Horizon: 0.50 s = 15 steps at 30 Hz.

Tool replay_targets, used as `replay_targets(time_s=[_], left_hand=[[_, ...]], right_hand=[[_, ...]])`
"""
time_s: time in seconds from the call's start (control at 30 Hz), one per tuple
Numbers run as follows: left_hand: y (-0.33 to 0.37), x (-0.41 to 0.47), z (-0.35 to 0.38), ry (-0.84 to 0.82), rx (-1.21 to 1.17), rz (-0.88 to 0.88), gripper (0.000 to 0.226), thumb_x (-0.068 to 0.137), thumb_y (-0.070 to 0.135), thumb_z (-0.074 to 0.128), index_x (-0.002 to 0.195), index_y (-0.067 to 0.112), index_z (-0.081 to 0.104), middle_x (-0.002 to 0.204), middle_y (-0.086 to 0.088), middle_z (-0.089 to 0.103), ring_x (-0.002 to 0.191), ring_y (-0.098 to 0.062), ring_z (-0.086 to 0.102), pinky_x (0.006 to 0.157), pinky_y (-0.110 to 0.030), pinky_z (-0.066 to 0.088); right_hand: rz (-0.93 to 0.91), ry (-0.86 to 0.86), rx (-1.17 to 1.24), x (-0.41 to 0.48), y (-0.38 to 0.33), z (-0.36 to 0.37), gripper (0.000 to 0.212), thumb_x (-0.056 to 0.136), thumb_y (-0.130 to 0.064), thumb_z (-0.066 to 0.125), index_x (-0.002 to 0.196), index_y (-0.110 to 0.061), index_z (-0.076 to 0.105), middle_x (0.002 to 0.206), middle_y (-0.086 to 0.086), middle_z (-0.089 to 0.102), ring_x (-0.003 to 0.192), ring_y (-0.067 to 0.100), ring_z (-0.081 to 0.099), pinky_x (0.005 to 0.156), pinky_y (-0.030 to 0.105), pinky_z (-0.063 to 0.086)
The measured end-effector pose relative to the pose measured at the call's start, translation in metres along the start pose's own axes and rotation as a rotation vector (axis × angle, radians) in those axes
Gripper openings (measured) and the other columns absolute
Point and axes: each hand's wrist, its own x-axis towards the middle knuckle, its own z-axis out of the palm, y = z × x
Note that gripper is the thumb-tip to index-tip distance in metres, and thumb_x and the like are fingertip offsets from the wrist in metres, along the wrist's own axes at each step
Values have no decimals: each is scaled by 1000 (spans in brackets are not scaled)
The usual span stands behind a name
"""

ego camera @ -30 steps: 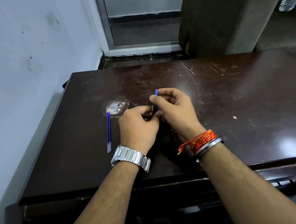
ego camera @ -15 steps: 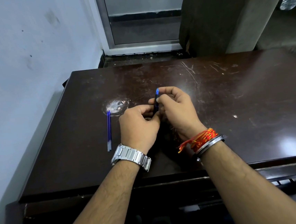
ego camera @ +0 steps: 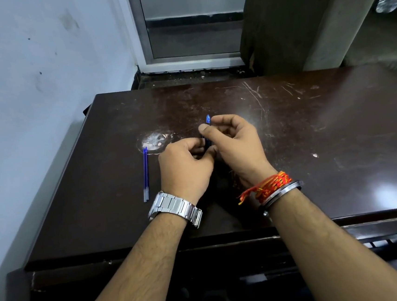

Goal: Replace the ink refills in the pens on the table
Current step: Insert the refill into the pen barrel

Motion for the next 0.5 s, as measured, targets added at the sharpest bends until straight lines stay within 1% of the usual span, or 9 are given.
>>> replay_targets(time_s=[0.03,0.1,0.17,0.2,0.27,0.33,0.4,0.43,0.5], left_hand=[[0,0,0,2,3,11,14,72,20,80,86,19,79,72,13,72,67,6,66,63,-11,52],[0,-1,-1,-6,11,13,15,72,20,79,87,19,79,75,9,75,68,3,67,64,-14,54],[0,-1,-1,-16,15,5,16,72,21,80,88,20,79,73,11,74,68,4,67,63,-12,53],[0,-1,0,-18,11,2,16,72,21,80,89,21,79,71,13,71,67,6,66,63,-11,52],[0,-1,0,-15,3,-6,17,72,21,80,89,20,79,69,15,69,68,8,65,63,-11,52],[0,0,0,-10,6,0,16,72,20,79,88,19,79,72,12,72,67,4,67,65,-15,54],[0,-1,-1,-1,10,22,14,72,20,78,86,20,79,74,10,74,67,3,67,65,-16,55],[1,-1,-1,0,11,26,14,72,19,79,86,20,79,74,10,75,66,3,67,64,-15,55],[0,-2,0,-9,13,22,16,72,19,80,88,19,79,74,11,74,67,6,66,63,-11,52]], right_hand=[[-10,-9,-18,0,1,0,21,83,-17,77,100,-20,64,77,-6,70,54,1,60,56,22,49],[-6,-22,-7,0,0,0,18,86,-7,69,96,-21,64,74,-5,72,53,1,60,56,22,48],[22,-21,49,1,-2,1,20,87,-2,59,92,-21,64,75,0,76,53,2,63,53,19,48],[31,-15,57,1,-2,1,18,87,-4,59,91,-21,65,77,0,77,55,3,63,53,19,48],[12,8,13,1,0,1,10,84,-17,70,90,-24,67,84,1,76,59,6,63,58,24,48],[-32,19,-37,0,2,1,16,81,-25,79,92,-25,67,85,-1,73,65,8,63,63,28,50],[-53,9,-63,0,2,0,17,82,-20,78,93,-25,66,77,-7,71,65,7,63,63,28,51],[-46,0,-58,0,2,0,17,82,-16,75,93,-25,66,74,-7,72,61,5,63,62,27,50],[-3,-14,-3,1,0,0,17,81,-12,66,92,-25,65,77,-2,76,58,4,63,61,26,48]])
